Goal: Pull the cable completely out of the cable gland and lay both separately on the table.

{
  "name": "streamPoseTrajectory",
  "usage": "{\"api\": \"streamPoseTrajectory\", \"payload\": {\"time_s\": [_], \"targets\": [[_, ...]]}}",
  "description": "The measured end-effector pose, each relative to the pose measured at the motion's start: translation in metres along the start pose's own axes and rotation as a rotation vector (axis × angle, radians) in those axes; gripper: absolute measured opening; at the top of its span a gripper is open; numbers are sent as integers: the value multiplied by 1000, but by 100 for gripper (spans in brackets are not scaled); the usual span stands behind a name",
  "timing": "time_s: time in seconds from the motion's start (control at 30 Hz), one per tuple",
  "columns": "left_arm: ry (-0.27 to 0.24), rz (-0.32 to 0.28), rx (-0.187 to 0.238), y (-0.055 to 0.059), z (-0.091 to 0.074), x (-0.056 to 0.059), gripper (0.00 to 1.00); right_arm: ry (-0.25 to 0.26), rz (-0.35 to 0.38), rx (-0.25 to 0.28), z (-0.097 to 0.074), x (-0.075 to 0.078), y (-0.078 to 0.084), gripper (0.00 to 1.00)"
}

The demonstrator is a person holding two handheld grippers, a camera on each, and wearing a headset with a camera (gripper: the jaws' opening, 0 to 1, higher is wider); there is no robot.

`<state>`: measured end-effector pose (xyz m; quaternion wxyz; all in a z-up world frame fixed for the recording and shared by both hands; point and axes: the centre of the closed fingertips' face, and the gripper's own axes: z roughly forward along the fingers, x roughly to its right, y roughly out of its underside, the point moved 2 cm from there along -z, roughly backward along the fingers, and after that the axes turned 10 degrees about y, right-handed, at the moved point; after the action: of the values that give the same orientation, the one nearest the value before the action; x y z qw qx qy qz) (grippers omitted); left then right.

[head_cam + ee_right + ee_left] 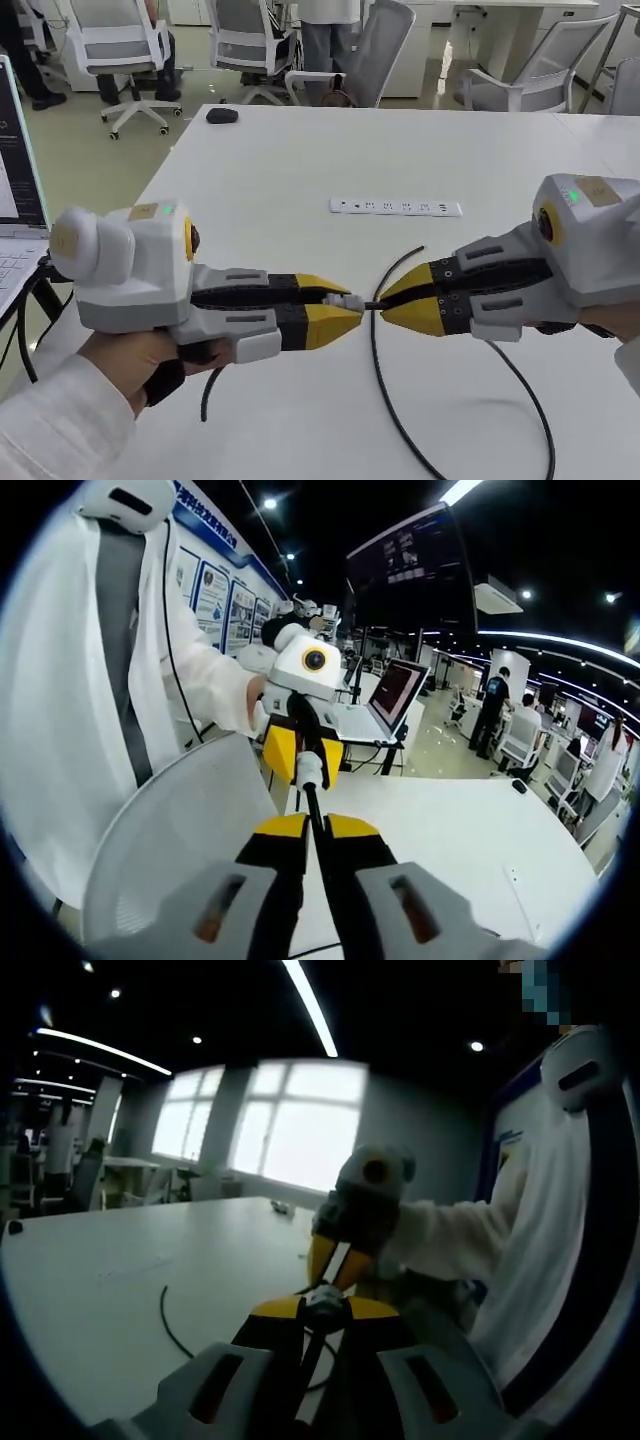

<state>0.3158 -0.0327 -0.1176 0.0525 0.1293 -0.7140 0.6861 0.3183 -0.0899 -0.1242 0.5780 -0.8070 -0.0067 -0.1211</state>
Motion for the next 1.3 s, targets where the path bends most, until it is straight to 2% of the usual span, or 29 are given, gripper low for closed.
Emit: {"api": "streamPoseTrajectory", "payload": {"time_s": [0.37, 0.67, 0.9, 1.3], "targets": [[-28, -10, 7, 0, -13, -7, 16, 57, 62, -28, -19, 12, 23, 5], [-34, -16, 2, 3, -17, -10, 16, 100, 115, -52, -33, 14, 41, 5], [-39, -22, 1, 4, -18, -10, 16, 121, 144, -59, -41, 14, 48, 6], [-28, -7, -2, 2, -13, -5, 16, 127, 166, -65, -41, 12, 52, 7]]}}
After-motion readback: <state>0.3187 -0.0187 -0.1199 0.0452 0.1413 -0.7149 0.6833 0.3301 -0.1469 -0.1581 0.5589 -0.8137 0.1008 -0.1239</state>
